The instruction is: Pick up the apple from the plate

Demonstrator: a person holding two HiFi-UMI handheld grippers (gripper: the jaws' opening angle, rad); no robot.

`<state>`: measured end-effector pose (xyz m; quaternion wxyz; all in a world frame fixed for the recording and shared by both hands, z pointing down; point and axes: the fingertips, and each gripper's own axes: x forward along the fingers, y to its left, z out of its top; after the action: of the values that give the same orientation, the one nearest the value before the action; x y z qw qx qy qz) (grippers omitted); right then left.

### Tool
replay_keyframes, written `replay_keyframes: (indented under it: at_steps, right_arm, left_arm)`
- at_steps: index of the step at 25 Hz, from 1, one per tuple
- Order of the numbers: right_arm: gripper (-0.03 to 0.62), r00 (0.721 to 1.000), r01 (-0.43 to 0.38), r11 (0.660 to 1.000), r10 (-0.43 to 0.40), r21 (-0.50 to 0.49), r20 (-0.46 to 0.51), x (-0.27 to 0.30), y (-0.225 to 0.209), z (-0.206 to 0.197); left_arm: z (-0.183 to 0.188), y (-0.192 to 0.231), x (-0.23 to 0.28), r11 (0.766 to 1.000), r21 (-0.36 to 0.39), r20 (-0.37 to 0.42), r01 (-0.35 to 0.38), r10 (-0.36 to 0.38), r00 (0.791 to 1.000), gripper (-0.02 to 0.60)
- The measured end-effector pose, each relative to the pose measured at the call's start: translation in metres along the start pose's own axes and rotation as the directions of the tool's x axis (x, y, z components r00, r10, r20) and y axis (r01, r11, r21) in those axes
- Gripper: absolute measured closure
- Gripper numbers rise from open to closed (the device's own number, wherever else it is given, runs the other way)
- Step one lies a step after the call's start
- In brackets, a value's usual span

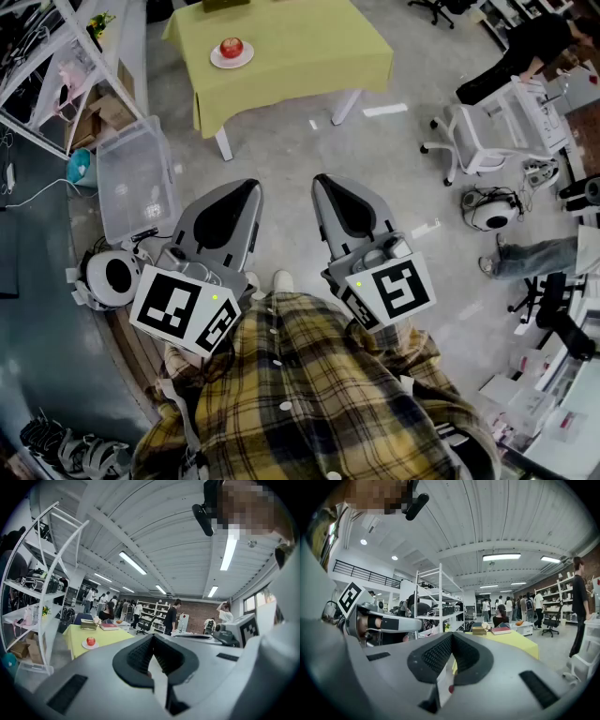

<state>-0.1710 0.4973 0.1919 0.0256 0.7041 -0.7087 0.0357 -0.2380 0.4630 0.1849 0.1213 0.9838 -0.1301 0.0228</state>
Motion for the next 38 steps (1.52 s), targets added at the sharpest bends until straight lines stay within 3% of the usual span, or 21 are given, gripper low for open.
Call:
replay_keyframes:
  at_steps: [13, 26, 38]
  right_arm:
    - [0.597, 1.000, 0.014, 1.000, -0.014, 0.008, 0.002, -0.008, -0.019, -0.003]
    - [0.597, 1.000, -0.028, 1.000, 0.028, 0.012, -0.005, -0.024, -0.035, -0.013]
    - [0.597, 1.000, -0.011, 1.000, 0.011, 0.018, -0.018, 0.055, -0.049, -0.019]
  left_arm:
    - [-0.002, -0.008, 0.016, 1.000, 0.003, 0.001, -0.001, 0.001, 1.000, 0.575]
    - [-0.013, -0.021, 0.020, 0.998, -0.002, 0.008, -0.066, 0.066, 0.998, 0.575]
    - [-0.001, 0.051, 0.059, 0.999, 0.001, -0.005, -0.038, 0.038, 0.999, 0.575]
